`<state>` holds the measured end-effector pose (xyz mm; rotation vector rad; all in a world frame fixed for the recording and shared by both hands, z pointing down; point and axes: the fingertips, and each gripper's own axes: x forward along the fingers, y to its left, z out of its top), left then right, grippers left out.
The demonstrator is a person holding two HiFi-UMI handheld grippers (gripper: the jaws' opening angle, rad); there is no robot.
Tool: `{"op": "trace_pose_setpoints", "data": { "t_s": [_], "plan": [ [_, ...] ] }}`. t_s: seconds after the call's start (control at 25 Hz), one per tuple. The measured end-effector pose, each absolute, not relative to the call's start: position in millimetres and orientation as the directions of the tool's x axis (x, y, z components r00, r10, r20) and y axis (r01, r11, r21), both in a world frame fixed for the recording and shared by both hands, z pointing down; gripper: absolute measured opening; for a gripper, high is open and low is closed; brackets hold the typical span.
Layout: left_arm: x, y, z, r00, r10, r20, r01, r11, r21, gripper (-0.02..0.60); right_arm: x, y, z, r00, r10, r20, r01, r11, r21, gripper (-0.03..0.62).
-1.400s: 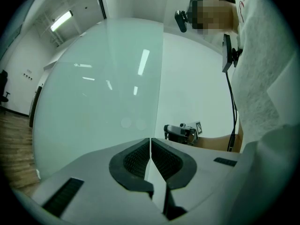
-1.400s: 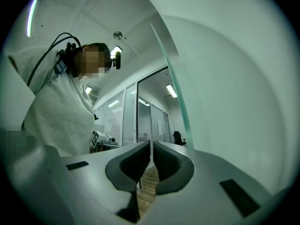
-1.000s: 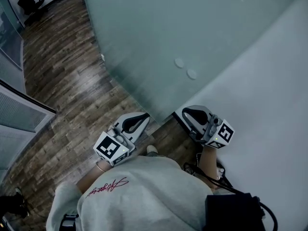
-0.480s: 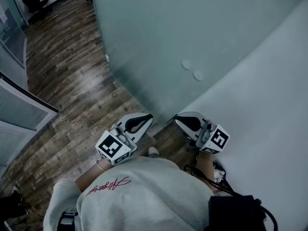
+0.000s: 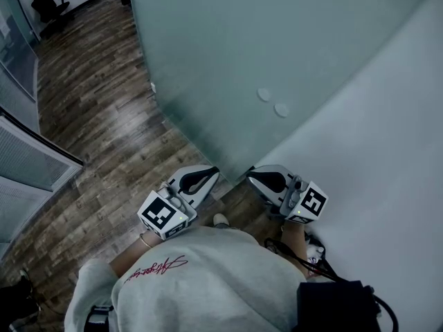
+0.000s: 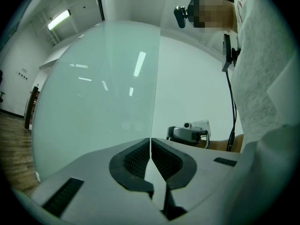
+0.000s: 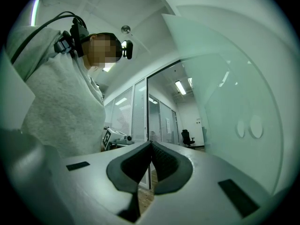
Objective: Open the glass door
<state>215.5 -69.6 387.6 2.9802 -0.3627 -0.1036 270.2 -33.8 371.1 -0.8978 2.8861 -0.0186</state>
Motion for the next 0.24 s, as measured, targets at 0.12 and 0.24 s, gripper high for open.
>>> {"op": "trace_pose_setpoints", "data": {
  "t_s": [0.12,0.24],
  "plan": [
    [217.6,-70.0,387.9,0.967,-0.249,-0.054,-0.238,-0.960,0.149,0.023,272.5,-32.5,370.6,-0.816,-0.566,-0.119,-0.564,0.824,-0.050,0.018],
    [218.6,-69.9,386.5,0.966,-0.254,-0.058,-0.243,-0.958,0.149,0.023,272.0,-31.0,372.1,-0.819,-0.562,-0.116,-0.560,0.827,-0.051,0.018]
  ]
}}
